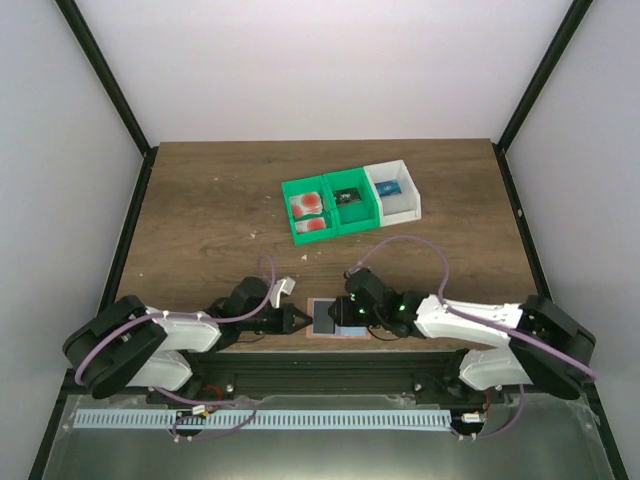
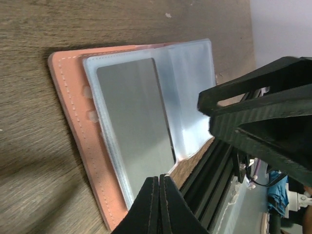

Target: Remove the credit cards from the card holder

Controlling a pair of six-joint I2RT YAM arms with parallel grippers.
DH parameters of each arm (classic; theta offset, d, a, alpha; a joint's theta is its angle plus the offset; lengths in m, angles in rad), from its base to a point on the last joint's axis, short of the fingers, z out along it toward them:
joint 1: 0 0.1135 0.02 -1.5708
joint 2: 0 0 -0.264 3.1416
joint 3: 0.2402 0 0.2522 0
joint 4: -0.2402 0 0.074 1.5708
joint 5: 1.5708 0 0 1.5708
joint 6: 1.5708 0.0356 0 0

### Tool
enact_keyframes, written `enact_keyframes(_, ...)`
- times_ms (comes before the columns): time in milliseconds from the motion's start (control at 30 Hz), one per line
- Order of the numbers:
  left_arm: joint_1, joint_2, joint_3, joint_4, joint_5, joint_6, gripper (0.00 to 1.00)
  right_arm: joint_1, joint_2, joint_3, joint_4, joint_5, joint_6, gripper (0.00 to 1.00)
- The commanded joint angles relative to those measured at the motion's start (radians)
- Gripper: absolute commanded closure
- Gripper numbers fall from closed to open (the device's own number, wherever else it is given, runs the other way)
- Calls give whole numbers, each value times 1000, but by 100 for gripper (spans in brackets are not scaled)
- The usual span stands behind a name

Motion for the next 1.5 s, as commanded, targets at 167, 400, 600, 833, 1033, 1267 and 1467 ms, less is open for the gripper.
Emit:
enact_keyframes(167, 6, 87, -1, 122, 22, 38, 100, 5, 97, -64, 168, -57, 25, 70)
enact_keyframes(400, 6, 135, 15, 123, 35, 54, 100, 5, 119, -72, 172, -40, 25, 70)
enact_keyframes(600, 6, 169, 23, 93, 18, 71, 100, 4, 126, -93, 180, -34, 45, 69)
enact_keyframes(833, 6, 175, 21, 76, -2, 79, 100, 5, 116, -107, 204, -47, 60, 65)
enact_keyframes(1033, 4, 189, 16, 78, -5, 85, 100, 5, 126, -117, 243, -50, 78, 64)
enact_keyframes(1267, -4, 203, 10, 92, -6, 80, 100, 2, 134, -141, 294, -69, 101, 64)
enact_keyframes(1467, -10, 206, 6, 105, -9, 73, 100, -7, 110, -159, 336, -99, 111, 65)
